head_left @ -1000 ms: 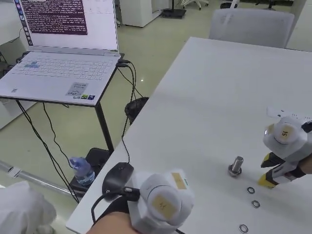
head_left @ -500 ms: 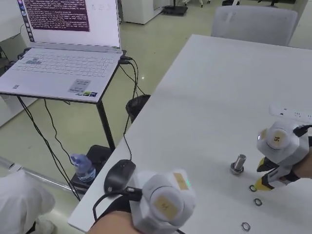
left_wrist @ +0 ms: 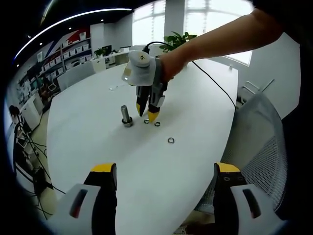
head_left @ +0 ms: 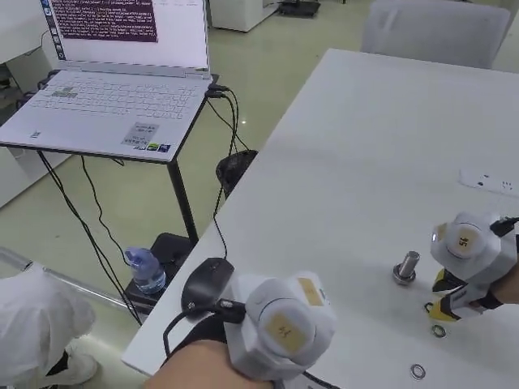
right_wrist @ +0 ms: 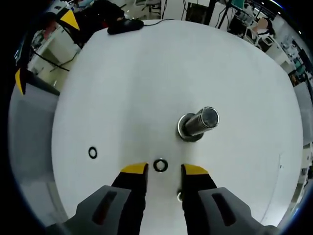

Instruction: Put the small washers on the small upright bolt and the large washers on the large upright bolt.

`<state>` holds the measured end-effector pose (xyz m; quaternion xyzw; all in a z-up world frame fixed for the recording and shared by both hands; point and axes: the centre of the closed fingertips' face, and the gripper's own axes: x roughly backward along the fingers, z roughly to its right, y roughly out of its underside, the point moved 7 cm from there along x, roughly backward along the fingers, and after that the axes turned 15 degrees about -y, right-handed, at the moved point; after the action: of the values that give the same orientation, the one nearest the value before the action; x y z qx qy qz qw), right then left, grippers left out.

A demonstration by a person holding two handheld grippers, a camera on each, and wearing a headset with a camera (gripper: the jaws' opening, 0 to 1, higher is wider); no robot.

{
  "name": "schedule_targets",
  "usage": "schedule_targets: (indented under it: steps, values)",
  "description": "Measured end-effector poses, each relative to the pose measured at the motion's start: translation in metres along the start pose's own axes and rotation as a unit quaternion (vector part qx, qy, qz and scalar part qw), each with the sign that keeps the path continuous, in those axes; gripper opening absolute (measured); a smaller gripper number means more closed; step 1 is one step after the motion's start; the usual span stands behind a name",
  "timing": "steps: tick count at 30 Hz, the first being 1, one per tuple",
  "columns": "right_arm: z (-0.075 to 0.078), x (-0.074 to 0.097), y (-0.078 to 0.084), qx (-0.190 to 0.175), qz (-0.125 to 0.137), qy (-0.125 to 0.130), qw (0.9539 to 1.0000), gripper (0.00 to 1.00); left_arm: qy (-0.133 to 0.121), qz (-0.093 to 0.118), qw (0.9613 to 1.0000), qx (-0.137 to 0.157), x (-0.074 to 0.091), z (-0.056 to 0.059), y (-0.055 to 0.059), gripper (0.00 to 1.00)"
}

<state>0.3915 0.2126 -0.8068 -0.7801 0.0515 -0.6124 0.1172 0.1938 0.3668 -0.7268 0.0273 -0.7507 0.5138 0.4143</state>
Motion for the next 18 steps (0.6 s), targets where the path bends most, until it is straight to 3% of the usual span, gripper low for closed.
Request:
schedule_targets:
  steps: [18]
  values:
    - [-0.012, -0.002, 0.0, -0.013, 0.008, -0.006, 0.9999, 0.24, -0.002, -0.003, 1.0, 0.005, 0.0, 0.001, 0.002, 0.77]
